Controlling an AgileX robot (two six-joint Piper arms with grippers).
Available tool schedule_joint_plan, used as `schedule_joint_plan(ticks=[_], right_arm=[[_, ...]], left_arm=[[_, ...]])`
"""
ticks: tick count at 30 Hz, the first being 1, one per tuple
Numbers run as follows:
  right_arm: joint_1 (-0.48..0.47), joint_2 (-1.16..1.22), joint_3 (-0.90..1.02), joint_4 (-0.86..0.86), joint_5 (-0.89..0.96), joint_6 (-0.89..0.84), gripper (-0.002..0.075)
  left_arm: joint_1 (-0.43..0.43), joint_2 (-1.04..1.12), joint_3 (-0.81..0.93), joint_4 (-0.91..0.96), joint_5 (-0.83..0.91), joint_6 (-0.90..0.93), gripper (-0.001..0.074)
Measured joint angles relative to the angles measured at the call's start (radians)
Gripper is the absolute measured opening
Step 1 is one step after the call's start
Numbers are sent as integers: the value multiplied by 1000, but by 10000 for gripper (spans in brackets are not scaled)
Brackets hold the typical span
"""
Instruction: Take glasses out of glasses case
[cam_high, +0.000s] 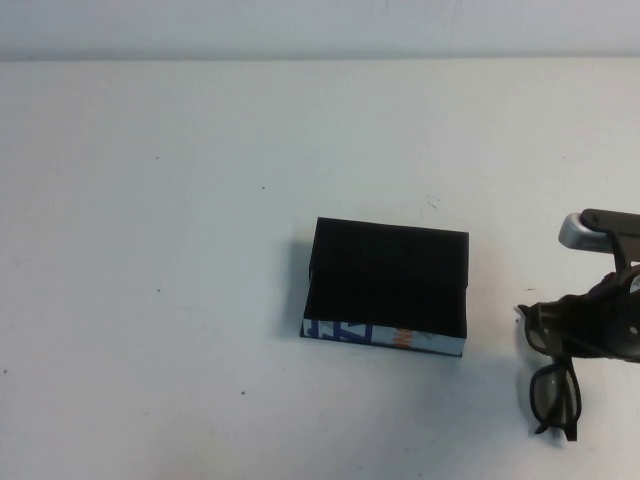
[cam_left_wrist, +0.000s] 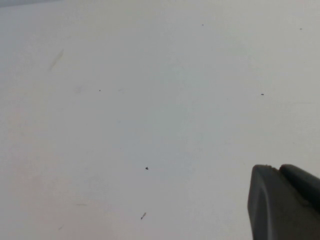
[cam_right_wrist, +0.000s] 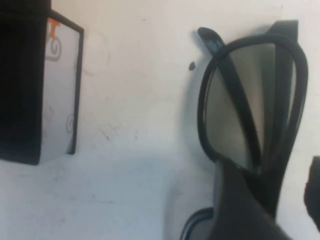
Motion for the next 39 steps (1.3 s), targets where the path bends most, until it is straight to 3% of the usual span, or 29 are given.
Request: schedule_joint_plan(ticks=[7, 19, 27, 35, 39], right_arm=[[0, -135, -8, 5, 67, -64, 260], [0, -872, -8, 7, 83, -139, 3], [-2, -1119, 75, 12, 120, -139, -15], [-2, -1137, 207, 76, 164, -137, -16], [-2, -1137, 289, -11, 150, -137, -16]], left_arm=[[0, 0, 0, 0, 0, 0, -4], [0, 0, 0, 0, 0, 0, -4], [0, 0, 0, 0, 0, 0, -4], [0, 0, 0, 0, 0, 0, -4], [0, 0, 0, 0, 0, 0, -5]])
